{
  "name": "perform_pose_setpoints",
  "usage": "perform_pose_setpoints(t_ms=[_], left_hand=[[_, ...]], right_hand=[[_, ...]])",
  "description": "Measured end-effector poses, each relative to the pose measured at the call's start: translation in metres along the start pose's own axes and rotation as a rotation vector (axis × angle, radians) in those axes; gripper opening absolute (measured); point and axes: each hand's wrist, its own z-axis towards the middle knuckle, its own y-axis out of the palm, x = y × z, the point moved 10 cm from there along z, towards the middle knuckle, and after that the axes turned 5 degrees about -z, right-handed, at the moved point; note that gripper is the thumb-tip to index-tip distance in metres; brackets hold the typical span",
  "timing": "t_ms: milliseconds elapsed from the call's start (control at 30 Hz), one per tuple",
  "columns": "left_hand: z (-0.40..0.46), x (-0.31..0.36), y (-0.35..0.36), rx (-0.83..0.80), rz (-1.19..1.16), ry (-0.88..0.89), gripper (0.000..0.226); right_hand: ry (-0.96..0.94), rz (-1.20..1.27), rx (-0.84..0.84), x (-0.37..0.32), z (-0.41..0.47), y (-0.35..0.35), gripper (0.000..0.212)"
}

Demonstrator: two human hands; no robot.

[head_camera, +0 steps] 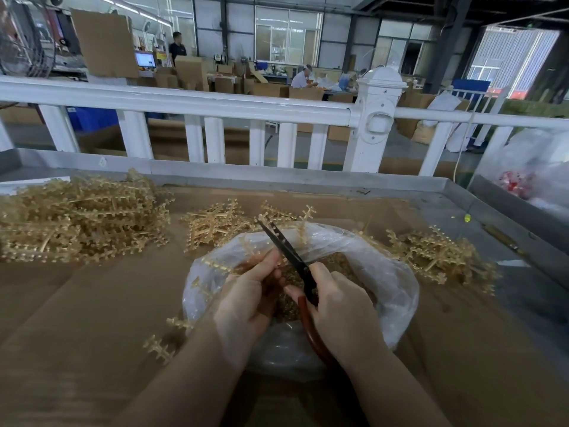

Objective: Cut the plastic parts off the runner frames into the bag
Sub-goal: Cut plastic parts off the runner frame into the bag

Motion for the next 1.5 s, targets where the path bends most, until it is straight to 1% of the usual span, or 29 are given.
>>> perform_pose_setpoints(t_ms=[67,133,167,233,367,533,633,733,800,867,900,967,1000,1033,1133,1167,1200,1233,1267,1300,1367,1500], left_hand=[[-0.001,0.001,0.0,0.006,-0.007,0.012,0.03],[-0.001,0.003,-0.001,0.032,-0.042,0.027,0.018],[-0.001,0.003,-0.001,0.044,-0.057,0.03,0.018],[-0.002,0.003,0.0,0.05,-0.058,0.022,0.025],[0.0,0.002,-0.001,0.016,-0.015,0.032,0.032],[-0.004,0.001,-0.004,0.015,0.022,0.046,0.022],[-0.006,0.003,-0.004,-0.004,0.018,0.075,0.029],[-0.009,0.006,0.001,-0.049,0.037,0.096,0.03],[-0.01,0.006,0.004,-0.073,0.029,0.091,0.042],[-0.012,0.006,0.005,-0.051,-0.007,0.081,0.058],[-0.012,0.007,0.005,-0.036,-0.016,0.082,0.063],[-0.011,0.006,0.004,-0.013,-0.026,0.076,0.066],[-0.01,0.006,0.002,-0.002,-0.034,0.072,0.063],[-0.008,0.006,0.0,-0.001,-0.038,0.07,0.056],[-0.006,0.004,0.001,-0.032,-0.072,0.039,0.008],[-0.007,0.004,0.003,-0.047,-0.088,0.045,0.009],[-0.008,0.004,0.004,-0.047,-0.079,0.035,0.016],[-0.008,0.004,0.004,-0.046,-0.07,0.035,0.014],[-0.009,0.004,0.004,-0.035,-0.057,0.039,0.005],[-0.009,0.005,0.003,-0.025,-0.035,0.048,0.009],[-0.011,0.006,0.002,-0.001,-0.007,0.045,0.03],[-0.012,0.008,0.001,0.012,0.002,0.062,0.048]], right_hand=[[-0.005,0.0,-0.002,0.001,0.001,0.001,0.039],[-0.005,0.008,-0.017,0.002,0.0,0.002,0.038],[-0.004,0.014,-0.017,0.002,0.0,0.002,0.038],[0.001,0.026,-0.006,0.003,-0.001,0.001,0.037],[0.014,0.053,0.047,0.002,-0.004,-0.005,0.035],[0.033,0.082,0.064,0.005,-0.004,-0.009,0.039],[0.026,0.074,0.052,0.004,-0.005,-0.008,0.039],[0.009,0.048,0.033,0.001,-0.005,-0.005,0.039],[-0.001,0.031,0.024,0.0,-0.006,-0.003,0.04],[-0.009,0.025,0.033,-0.001,-0.006,-0.004,0.039],[-0.011,0.026,0.036,-0.001,-0.006,-0.004,0.039],[-0.01,0.025,0.035,-0.001,-0.007,-0.005,0.039],[-0.01,0.022,0.034,-0.001,-0.007,-0.005,0.038],[-0.011,0.019,0.034,-0.001,-0.007,-0.005,0.038],[-0.009,0.025,0.036,0.0,-0.006,-0.004,0.038],[-0.008,0.028,0.034,0.0,-0.006,-0.004,0.038],[-0.008,0.031,0.033,0.0,-0.007,-0.004,0.039],[-0.009,0.033,0.032,0.0,-0.007,-0.003,0.039],[-0.01,0.036,0.029,0.0,-0.007,-0.003,0.04],[-0.011,0.037,0.028,0.0,-0.008,-0.003,0.04],[-0.013,0.031,0.029,-0.001,-0.008,-0.004,0.041],[-0.007,0.022,0.024,-0.001,-0.008,-0.003,0.044]])
